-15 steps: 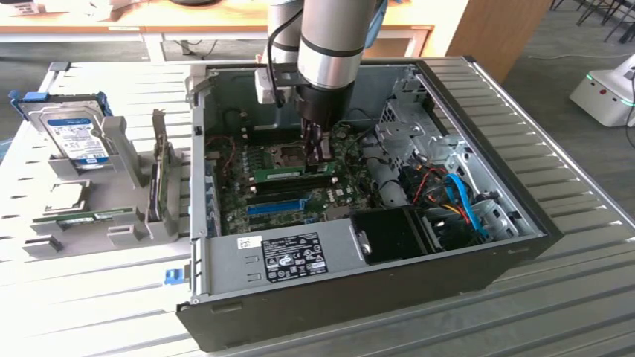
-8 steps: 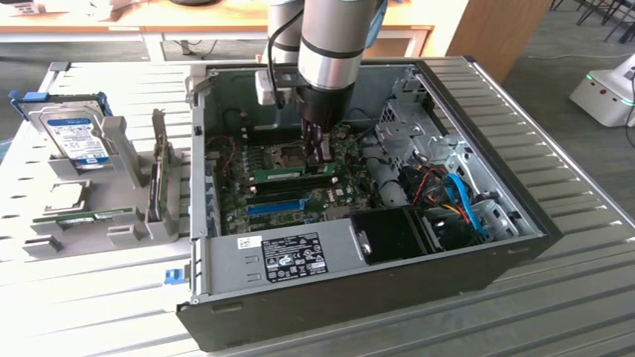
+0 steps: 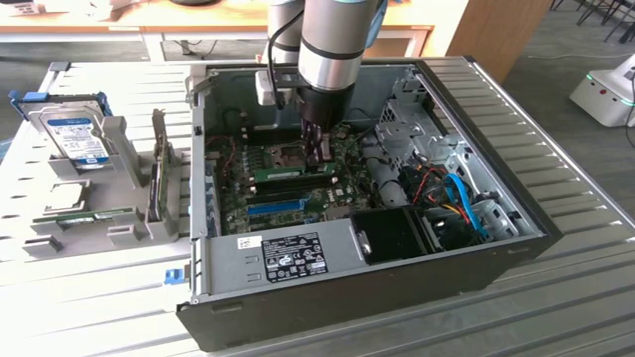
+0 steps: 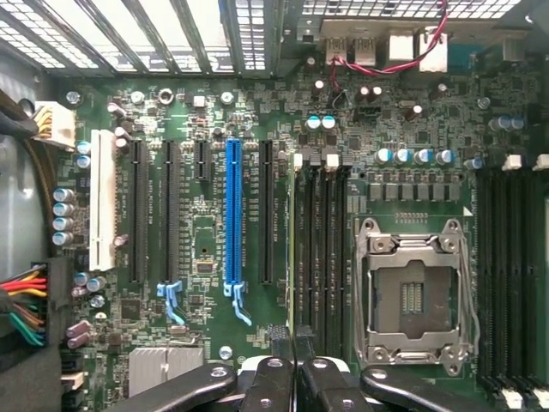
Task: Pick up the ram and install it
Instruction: 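Insert the ram into the slot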
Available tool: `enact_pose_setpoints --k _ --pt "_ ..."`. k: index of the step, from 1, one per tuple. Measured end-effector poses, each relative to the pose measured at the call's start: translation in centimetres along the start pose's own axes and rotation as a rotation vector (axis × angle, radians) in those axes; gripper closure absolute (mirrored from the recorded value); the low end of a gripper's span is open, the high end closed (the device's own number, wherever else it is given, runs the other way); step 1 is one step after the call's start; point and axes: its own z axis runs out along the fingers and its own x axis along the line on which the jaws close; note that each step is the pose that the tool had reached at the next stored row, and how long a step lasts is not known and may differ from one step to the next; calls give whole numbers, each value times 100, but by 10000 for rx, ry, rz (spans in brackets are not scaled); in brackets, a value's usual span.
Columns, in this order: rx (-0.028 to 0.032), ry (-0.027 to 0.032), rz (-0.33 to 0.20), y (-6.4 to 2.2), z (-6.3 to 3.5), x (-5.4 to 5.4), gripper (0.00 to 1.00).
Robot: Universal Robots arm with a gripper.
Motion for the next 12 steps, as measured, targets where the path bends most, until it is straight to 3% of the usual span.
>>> enact_pose_setpoints --k 12 --pt "0 -10 -1 -51 0 -1 88"
